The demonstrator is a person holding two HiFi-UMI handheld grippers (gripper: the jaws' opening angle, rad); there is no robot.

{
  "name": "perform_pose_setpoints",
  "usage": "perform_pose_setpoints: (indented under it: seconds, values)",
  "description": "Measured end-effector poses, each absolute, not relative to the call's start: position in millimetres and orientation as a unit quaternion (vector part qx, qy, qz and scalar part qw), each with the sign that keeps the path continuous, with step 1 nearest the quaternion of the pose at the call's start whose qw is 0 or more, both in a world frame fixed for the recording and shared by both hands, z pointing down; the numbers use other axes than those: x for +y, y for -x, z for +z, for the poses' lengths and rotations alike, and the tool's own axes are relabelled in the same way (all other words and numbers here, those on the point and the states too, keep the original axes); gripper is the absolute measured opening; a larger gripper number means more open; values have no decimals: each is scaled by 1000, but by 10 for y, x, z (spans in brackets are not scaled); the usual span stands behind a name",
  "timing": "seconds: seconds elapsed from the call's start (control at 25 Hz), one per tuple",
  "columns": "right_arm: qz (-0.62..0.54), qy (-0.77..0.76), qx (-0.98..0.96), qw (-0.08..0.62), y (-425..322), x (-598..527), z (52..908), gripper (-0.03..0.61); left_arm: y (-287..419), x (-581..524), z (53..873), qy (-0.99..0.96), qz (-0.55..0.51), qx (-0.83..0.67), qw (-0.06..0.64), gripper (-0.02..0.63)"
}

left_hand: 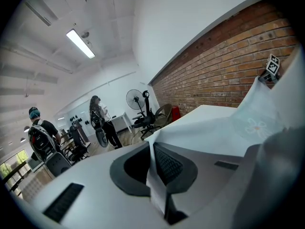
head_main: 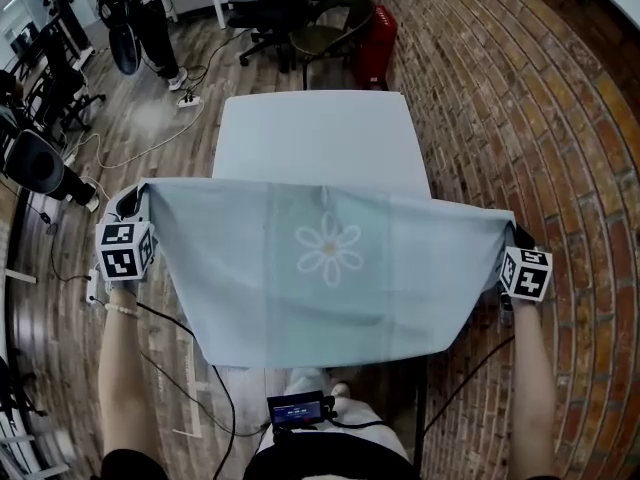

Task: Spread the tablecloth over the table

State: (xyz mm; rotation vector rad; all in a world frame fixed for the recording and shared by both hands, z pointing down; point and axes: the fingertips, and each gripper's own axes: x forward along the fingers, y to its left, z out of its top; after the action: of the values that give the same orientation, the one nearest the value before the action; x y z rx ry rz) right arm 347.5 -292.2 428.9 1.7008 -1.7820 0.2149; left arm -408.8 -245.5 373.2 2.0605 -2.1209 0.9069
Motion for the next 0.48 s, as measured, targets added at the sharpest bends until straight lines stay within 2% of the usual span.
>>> perform_pose_setpoints:
  seconds: [0.48]
  values:
    - [73, -649, -668, 357, -3323, -3742, 4453, 38, 4219, -3241, 4067, -674, 302, -672, 47, 14]
